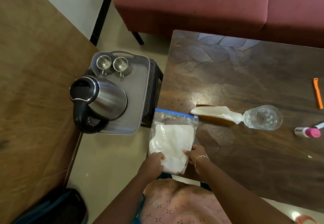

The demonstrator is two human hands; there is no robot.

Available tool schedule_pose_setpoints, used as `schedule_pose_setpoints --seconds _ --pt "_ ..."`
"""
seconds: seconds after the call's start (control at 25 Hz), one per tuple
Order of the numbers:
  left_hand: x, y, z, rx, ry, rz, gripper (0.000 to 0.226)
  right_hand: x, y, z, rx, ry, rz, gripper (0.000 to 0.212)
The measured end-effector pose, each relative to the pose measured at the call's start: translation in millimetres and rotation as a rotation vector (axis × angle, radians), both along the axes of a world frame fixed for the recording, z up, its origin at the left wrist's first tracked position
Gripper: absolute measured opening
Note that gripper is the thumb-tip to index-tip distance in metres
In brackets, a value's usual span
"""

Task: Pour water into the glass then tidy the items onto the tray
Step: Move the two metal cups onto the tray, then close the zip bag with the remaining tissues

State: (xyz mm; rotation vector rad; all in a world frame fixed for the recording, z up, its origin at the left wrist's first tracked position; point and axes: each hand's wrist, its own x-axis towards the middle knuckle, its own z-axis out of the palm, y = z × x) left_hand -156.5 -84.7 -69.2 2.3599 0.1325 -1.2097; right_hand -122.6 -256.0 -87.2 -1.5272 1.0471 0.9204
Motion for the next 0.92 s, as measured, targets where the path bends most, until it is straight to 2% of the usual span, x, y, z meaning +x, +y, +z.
schedule_pose_setpoints --seconds 0.08,0.2,0.32,0.44,0.52,0.64,0.8,0.92 --pt "-0.3 5.3 18.2 0.006 -0.195 0.057 0.022 1.9 3.2 9.9 -0.013 -0.075 0.083 0.022" --pt "19.0 11.5 56.4 -0.068 -0.464 0.231 0.028 10.5 0.4 35.5 -0.085 -0.257 0.302 0.013" --pt "51.7 7.5 100.1 -0.11 -0.682 0.309 0.032 15.4 -8.4 69.4 -0.167 -0.454 0.49 0.043" --pt "79.9 -15.5 152.4 -0.199 -0.844 0.373 0.039 17.5 -29.5 112.1 -0.223 -0.685 0.657 0.041" --pt "92.0 -37.4 183.9 -0.27 -0.903 0.418 0.044 23.6 -50.7 141.8 -0.256 -0.823 0.739 0.033" --pt "103.8 -68.5 216.7 -0.355 -0.922 0.429 0.053 33.9 -80.7 181.7 -0.319 -1.058 0.777 0.004" --pt "121.9 -102.7 254.8 -0.428 -0.916 0.457 0.057 48.2 -116.9 229.9 -0.431 -1.327 0.765 0.011" --pt "140.6 -125.0 294.1 -0.5 -1.005 0.452 0.032 63.8 -139.0 260.8 -0.451 -1.498 0.61 0.012"
